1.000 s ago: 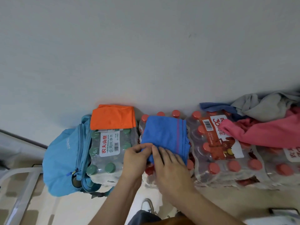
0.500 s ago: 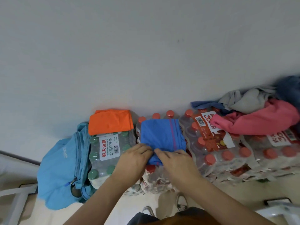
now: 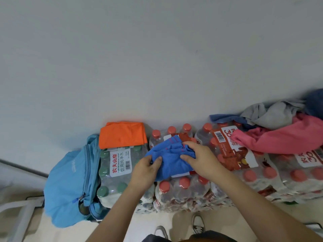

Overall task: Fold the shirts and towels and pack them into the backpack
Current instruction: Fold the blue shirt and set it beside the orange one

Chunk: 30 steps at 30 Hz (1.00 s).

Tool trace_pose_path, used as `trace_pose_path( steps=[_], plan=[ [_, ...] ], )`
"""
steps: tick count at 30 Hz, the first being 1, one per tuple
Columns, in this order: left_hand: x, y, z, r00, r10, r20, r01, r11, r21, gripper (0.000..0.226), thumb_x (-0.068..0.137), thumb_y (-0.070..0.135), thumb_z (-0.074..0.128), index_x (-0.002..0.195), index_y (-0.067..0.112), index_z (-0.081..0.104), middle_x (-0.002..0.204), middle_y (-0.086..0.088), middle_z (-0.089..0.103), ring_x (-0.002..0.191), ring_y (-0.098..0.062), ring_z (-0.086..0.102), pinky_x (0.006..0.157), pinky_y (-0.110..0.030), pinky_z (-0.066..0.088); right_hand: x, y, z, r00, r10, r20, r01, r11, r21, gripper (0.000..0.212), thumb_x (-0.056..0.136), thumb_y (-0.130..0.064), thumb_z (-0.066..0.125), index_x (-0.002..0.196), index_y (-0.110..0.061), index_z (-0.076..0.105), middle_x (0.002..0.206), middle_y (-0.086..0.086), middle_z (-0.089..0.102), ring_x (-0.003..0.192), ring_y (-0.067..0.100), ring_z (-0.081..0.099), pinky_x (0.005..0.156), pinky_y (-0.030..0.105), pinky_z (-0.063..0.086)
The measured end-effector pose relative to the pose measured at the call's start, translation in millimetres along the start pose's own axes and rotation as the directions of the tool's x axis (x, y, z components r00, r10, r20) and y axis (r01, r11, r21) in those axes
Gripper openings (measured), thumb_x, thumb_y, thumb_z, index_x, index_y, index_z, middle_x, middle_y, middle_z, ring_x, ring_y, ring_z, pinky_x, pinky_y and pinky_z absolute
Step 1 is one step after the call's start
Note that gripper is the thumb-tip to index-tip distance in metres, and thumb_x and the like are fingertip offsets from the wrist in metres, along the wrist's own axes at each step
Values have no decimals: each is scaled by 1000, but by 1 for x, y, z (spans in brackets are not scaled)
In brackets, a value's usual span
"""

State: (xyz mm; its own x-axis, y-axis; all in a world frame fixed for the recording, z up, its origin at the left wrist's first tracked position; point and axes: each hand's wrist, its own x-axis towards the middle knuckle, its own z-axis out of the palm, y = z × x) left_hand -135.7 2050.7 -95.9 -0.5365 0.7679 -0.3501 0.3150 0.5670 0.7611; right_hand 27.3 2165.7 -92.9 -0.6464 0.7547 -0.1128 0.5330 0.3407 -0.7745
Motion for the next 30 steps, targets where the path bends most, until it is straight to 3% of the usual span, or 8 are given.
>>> trace_pose_path(
  steps=[3, 7, 12, 18, 21, 24, 27, 30],
  plan=[
    [-5, 1, 8, 992, -34, -120, 26, 997, -68, 24, 88, 30, 60, 69, 18, 51, 59, 3, 54, 56, -15, 49, 54, -30, 38, 9, -5, 5, 985, -168, 43, 173, 933, -315, 26, 93, -29, 56, 119, -22, 54, 109, -2, 62, 96, 22, 59, 79, 38, 49],
    [-11, 3, 8, 979, 4, -203, -12, 999, -41, 11, 83, 36, 67, 87, 32, 57, 71, 13, 64, 64, 3, 59, 53, -11, 40, 23, -7, 7, 949, -285, 132, 313, 886, -342, 22, 94, -30, 54, 114, -20, 56, 106, -1, 63, 91, 24, 60, 74, 40, 48],
    [-3, -1, 12, 951, 11, -308, 13, 997, 77, 20, 90, 31, 58, 82, 16, 48, 66, 5, 53, 66, -20, 54, 59, -31, 33, 42, -7, 9, 986, -85, 140, 112, 973, -202, 24, 91, -34, 60, 109, -20, 57, 103, 0, 64, 93, 20, 59, 80, 36, 48],
    [6, 1, 15, 918, -34, -395, 106, 981, 160, 11, 91, 23, 52, 92, 17, 43, 72, -1, 54, 74, -31, 58, 61, -34, 36, 60, -6, 10, 985, 137, 109, -116, 977, -177, 34, 78, -46, 71, 74, -25, 44, 76, -6, 56, 74, 13, 56, 72, 35, 49],
    [8, 1, 11, 844, 228, -486, -55, 938, 344, 21, 77, 3, 56, 95, 14, 57, 83, -5, 55, 76, -28, 54, 59, -32, 39, 55, -5, 13, 999, 50, 2, -47, 955, -293, 41, 76, -49, 72, 80, -24, 40, 82, -6, 52, 74, 15, 55, 69, 36, 49],
    [10, -10, 11, 730, 659, -181, -416, 639, 647, 23, 72, 10, 55, 88, 19, 68, 92, 0, 62, 82, -21, 55, 62, -31, 49, 52, -1, 18, 944, -313, -103, 241, 869, -431, 43, 70, -31, 81, 92, -21, 46, 96, -1, 44, 82, 17, 47, 67, 32, 47],
    [-5, -19, 9, 768, 638, 58, -526, 576, 626, 37, 80, 24, 51, 112, 19, 67, 118, 2, 65, 107, -17, 60, 86, -32, 53, 53, 4, 23, 756, -655, 23, 560, 627, -541, 30, 70, -7, 68, 94, -20, 54, 99, 1, 50, 86, 20, 46, 70, 30, 42],
    [-15, -26, 9, 827, 539, 161, -494, 559, 666, 63, 76, 37, 54, 134, 15, 53, 139, -4, 52, 125, -19, 53, 101, -36, 47, 56, 10, 21, 646, -727, 233, 728, 495, -473, 27, 78, -10, 46, 95, -17, 67, 99, -3, 63, 91, 19, 58, 75, 30, 46]
  ],
)
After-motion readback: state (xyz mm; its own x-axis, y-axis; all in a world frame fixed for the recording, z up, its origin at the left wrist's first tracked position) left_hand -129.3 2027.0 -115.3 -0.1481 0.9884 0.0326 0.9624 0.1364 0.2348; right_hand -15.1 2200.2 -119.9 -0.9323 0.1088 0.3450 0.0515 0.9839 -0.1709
